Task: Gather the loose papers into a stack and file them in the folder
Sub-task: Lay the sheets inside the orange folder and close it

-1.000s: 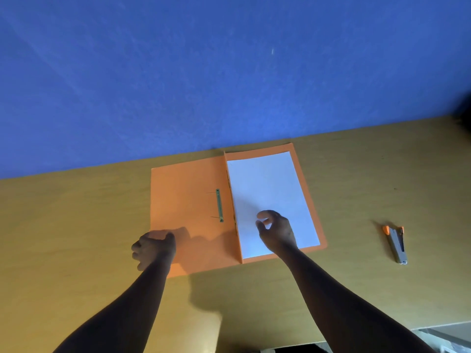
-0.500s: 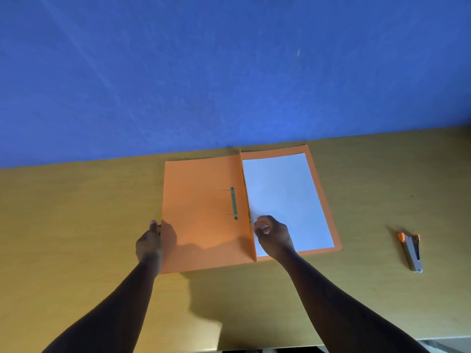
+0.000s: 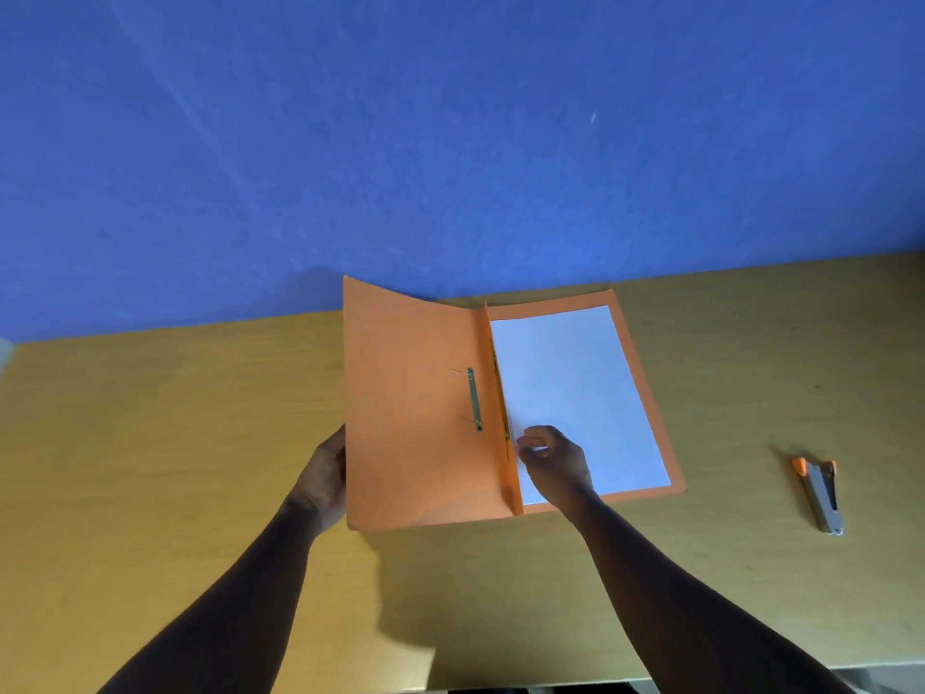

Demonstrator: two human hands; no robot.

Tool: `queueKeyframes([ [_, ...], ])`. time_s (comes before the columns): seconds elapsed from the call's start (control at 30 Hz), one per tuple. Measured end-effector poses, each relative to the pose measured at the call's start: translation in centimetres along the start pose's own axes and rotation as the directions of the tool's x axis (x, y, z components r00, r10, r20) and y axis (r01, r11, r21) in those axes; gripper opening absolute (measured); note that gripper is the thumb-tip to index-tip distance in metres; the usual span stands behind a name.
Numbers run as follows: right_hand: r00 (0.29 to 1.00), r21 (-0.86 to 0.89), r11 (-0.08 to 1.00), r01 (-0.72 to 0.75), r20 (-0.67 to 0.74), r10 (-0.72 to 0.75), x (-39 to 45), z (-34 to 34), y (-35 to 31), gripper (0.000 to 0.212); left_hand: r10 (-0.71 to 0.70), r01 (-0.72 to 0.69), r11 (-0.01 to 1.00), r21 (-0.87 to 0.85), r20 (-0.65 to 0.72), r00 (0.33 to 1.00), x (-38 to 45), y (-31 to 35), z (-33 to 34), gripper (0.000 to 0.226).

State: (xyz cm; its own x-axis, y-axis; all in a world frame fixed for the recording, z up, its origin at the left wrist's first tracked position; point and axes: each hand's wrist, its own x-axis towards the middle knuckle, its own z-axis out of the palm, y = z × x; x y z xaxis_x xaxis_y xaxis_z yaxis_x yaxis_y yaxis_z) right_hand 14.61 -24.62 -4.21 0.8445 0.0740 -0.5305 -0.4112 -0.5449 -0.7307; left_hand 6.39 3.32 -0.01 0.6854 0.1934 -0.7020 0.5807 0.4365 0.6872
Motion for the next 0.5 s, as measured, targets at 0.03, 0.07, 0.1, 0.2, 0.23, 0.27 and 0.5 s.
queueKeyframes([
  [0.03, 1.000, 0.009, 1.000, -0.009, -0.013, 0.009, 0.0, -0.2, 0.1, 0.030, -0.005, 0.005, 1.000, 0.018, 0.017, 1.000, 0.2, 0.1, 0.7, 0.026],
  [0.07, 1.000, 0.014, 1.000, -0.014, -0.026, 0.015, -0.1, -0.4, 0.2, 0.030, -0.011, 0.009, 0.999, 0.041, 0.054, 0.998, 0.2, 0.4, 1.9, 0.034],
  [0.1, 0.999, 0.013, 1.000, -0.015, -0.041, 0.015, -0.2, -0.7, 0.3, 0.030, -0.020, 0.014, 0.997, 0.074, 0.084, 0.996, 0.3, 0.5, 3.0, 0.042],
  [0.2, 0.996, 0.011, 1.000, -0.016, -0.092, 0.017, -0.4, -1.8, 0.5, 0.033, -0.051, 0.022, 0.986, 0.167, 0.172, 0.984, 0.9, 1.0, 5.8, 0.036],
  [0.23, 0.993, 0.022, 1.000, -0.020, -0.112, 0.023, -0.4, -2.4, 0.8, 0.034, -0.045, 0.005, 0.982, 0.189, 0.210, 0.977, 1.0, 1.3, 6.9, 0.023],
  [0.27, 0.992, 0.028, 0.999, -0.024, -0.125, 0.027, -0.5, -2.9, 0.9, 0.035, -0.040, -0.010, 0.979, 0.202, 0.242, 0.969, 1.5, 1.2, 7.6, 0.027],
  [0.5, 0.965, 0.066, 0.995, -0.074, -0.247, 0.088, -0.7, -6.5, 3.3, 0.031, 0.010, -0.073, 0.908, 0.413, 0.152, 0.988, 2.4, 0.2, 13.8, 0.020],
])
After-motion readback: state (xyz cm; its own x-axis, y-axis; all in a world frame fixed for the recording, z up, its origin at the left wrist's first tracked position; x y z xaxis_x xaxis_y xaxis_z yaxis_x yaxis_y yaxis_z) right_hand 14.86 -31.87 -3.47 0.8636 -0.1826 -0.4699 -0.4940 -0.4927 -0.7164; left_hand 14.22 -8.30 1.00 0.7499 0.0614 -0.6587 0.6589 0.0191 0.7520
